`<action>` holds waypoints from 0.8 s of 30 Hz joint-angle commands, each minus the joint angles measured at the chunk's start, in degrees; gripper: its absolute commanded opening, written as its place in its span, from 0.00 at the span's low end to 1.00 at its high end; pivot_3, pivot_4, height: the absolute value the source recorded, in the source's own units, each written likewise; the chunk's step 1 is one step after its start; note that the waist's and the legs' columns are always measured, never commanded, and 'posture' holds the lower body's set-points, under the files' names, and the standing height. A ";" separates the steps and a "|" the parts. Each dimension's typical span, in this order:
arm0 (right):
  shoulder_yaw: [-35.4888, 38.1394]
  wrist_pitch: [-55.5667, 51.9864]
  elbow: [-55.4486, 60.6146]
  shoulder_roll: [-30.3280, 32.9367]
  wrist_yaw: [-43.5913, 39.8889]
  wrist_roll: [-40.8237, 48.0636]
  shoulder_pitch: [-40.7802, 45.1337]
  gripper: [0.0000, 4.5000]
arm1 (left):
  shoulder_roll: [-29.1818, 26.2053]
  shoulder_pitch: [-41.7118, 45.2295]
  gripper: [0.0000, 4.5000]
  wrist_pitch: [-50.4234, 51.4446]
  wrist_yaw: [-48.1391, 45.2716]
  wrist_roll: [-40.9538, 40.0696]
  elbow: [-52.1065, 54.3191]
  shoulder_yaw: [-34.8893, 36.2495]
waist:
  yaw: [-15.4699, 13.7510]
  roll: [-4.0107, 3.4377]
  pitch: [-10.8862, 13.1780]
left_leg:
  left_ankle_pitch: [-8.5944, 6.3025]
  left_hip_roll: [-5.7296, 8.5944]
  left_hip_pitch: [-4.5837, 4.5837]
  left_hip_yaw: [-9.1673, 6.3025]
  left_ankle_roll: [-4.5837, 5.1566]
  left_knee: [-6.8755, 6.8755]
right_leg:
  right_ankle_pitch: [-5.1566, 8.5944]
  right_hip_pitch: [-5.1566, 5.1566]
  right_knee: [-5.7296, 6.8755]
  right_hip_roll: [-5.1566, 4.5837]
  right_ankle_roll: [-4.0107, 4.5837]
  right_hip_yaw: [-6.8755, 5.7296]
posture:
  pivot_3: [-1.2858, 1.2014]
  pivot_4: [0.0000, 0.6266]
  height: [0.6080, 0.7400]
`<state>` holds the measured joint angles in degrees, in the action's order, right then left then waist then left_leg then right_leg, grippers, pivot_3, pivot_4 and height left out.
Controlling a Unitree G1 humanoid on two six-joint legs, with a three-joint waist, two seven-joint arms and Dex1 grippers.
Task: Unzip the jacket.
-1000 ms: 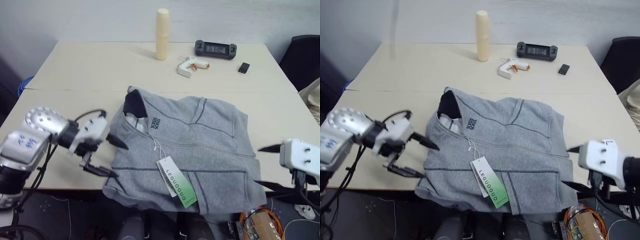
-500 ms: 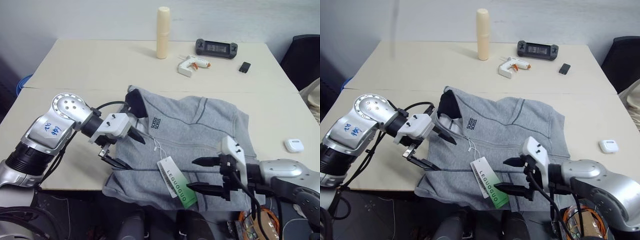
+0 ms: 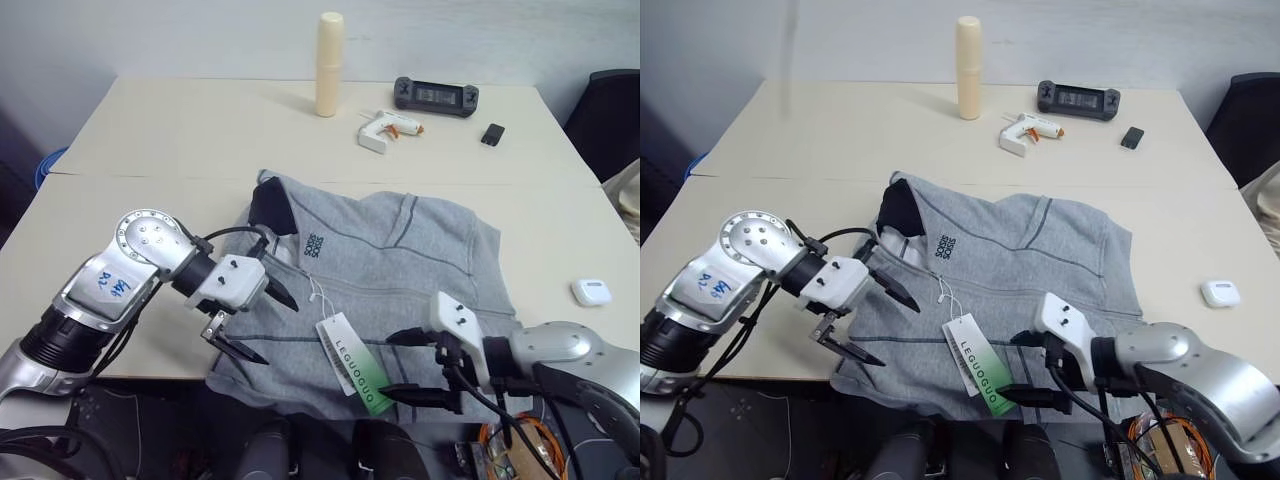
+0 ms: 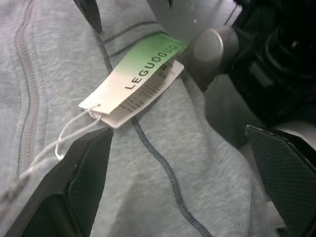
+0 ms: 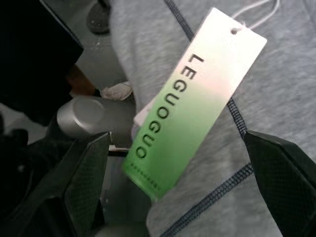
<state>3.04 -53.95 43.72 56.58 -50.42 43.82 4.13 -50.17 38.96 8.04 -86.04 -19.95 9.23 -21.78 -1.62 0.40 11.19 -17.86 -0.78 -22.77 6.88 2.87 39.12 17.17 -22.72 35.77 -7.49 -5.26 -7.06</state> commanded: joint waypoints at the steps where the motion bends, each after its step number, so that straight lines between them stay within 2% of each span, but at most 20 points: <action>1: 10.00 1.16 4.09 3.39 -2.60 2.70 -2.88 0.99 | 6.95 2.23 1.00 -11.42 -2.12 5.23 -3.75 -3.22 | -0.20 0.00 0.00 | 0.01 0.00 0.00 -0.02 0.03 0.00 | -0.02 0.05 -0.05 -0.01 -0.04 -0.01 | 0.52 0.24 1.00; 5: 21.15 -0.47 6.51 5.63 -4.33 5.36 -7.89 0.99 | 15.52 5.50 1.00 -25.14 -0.96 11.20 -13.58 -6.09 | -0.09 0.04 -0.02 | 0.02 0.01 -0.02 -0.06 0.08 0.01 | -0.07 0.08 -0.12 -0.06 -0.10 -0.03 | 0.52 0.24 1.00; 9: 28.73 -2.48 8.49 5.43 -3.28 8.16 -11.94 0.99 | 21.13 8.91 1.00 -39.36 -0.65 15.25 -25.48 -7.71 | 0.06 0.05 -0.02 | 0.02 0.00 -0.04 -0.09 0.08 0.02 | -0.07 0.08 -0.14 -0.06 -0.10 -0.11 | 0.52 0.24 1.00; 16: 34.18 -4.44 10.99 4.10 1.81 11.18 -16.31 0.99 | 24.73 12.33 1.00 -52.05 -3.55 15.91 -37.15 -9.93 | 0.15 0.05 -0.02 | 0.03 0.00 -0.04 -0.15 0.09 0.02 | -0.08 0.09 -0.15 -0.12 -0.10 -0.15 | 0.52 0.24 1.00; 21: 35.41 -4.51 11.76 3.99 4.28 13.01 -17.52 1.00 | 26.25 13.87 0.75 -57.32 -2.58 15.53 -41.63 -10.84 | 0.06 0.05 -0.02 | 0.03 0.02 -0.04 -0.19 0.12 0.06 | -0.09 0.15 -0.18 -0.16 -0.11 -0.20 | 0.52 0.24 1.00; 24: 35.42 -4.28 11.85 4.18 5.53 13.81 -17.73 1.00 | 27.28 14.31 0.53 -59.32 -1.25 15.97 -43.31 -10.99 | 0.06 0.05 -0.02 | 0.02 0.02 -0.05 -0.24 0.15 0.06 | -0.09 0.18 -0.21 -0.18 -0.12 -0.25 | 0.52 0.24 1.00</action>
<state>36.65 -58.69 54.11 60.99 -45.69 56.41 -13.48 -23.47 51.78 -49.70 -85.99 -4.02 -34.05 -32.61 -1.56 0.45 11.17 -17.84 -0.76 -22.82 6.63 3.02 39.18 17.08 -22.54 35.56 -7.67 -5.38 -7.32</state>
